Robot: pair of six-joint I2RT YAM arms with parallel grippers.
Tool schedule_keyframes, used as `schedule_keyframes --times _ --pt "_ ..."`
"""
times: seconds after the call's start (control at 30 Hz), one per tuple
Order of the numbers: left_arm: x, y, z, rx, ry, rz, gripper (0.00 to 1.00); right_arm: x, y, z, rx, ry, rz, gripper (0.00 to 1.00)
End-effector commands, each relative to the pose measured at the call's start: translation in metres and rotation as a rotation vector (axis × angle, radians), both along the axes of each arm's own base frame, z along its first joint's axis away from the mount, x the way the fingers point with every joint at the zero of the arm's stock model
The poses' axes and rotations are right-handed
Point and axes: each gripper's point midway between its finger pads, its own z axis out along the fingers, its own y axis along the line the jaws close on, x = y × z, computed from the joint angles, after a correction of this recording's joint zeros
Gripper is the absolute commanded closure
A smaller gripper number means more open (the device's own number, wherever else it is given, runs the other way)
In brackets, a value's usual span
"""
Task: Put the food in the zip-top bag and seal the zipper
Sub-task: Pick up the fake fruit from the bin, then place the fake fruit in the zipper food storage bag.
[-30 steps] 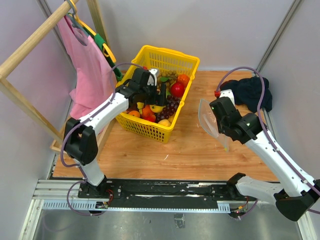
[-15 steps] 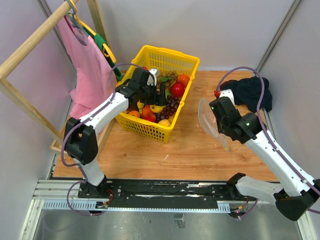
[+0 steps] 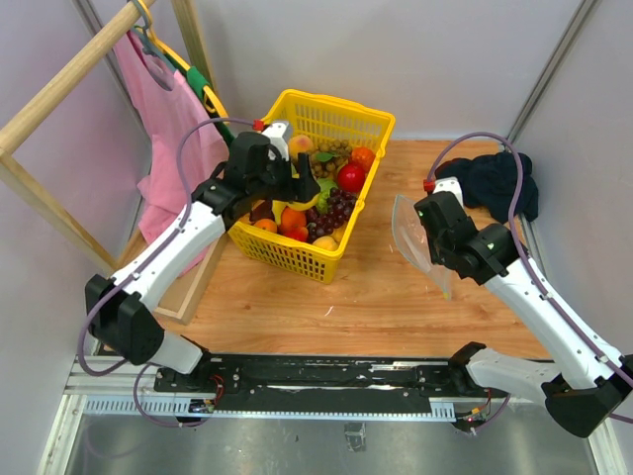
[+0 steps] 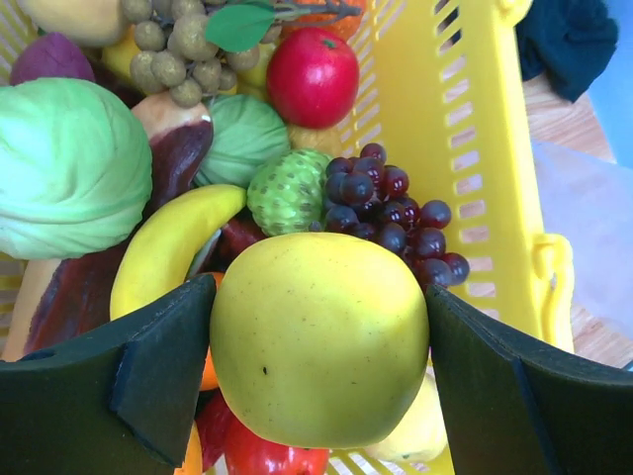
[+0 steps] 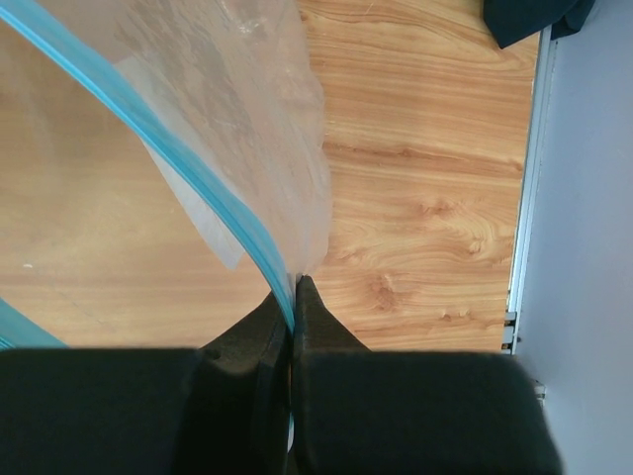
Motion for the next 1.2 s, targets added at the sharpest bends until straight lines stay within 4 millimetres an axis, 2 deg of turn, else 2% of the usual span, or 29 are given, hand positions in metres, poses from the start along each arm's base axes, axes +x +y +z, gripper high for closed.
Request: schedule_keyframes --times 0.0,0.27,0.4,0.57,0.73,0.97,1.17 --pt "-0.005 -0.003 0.032 -0.087 -0.113 -0.01 0.77 0.004 0.001 0.013 0.049 -0.031 -0.012 1.0" --pt "-0.052 -0.045 0.082 -0.258 -0.312 -0.155 0.84 0.004 0.011 0.011 0.081 -0.004 0.019 1.0" --pt "-0.074 -0.069 0.097 -0.33 -0.357 -0.225 0.86 0.004 0.012 0.011 0.081 0.002 0.021 0.99" --pt "-0.099 -0.095 0.114 -0.407 -0.436 -0.314 0.89 0.001 0.025 0.009 0.127 0.037 0.066 0.99" --pt "-0.115 -0.111 0.126 -0.498 -0.503 -0.355 0.9 0.0 0.031 0.008 0.152 0.057 0.084 1.0" --pt "-0.124 -0.136 0.13 -0.576 -0.53 -0.393 0.92 -0.002 0.044 0.011 0.208 0.077 0.126 0.99" --pt "-0.126 -0.15 0.121 -0.622 -0.511 -0.403 0.92 -0.005 0.051 0.013 0.244 0.082 0.145 1.0"
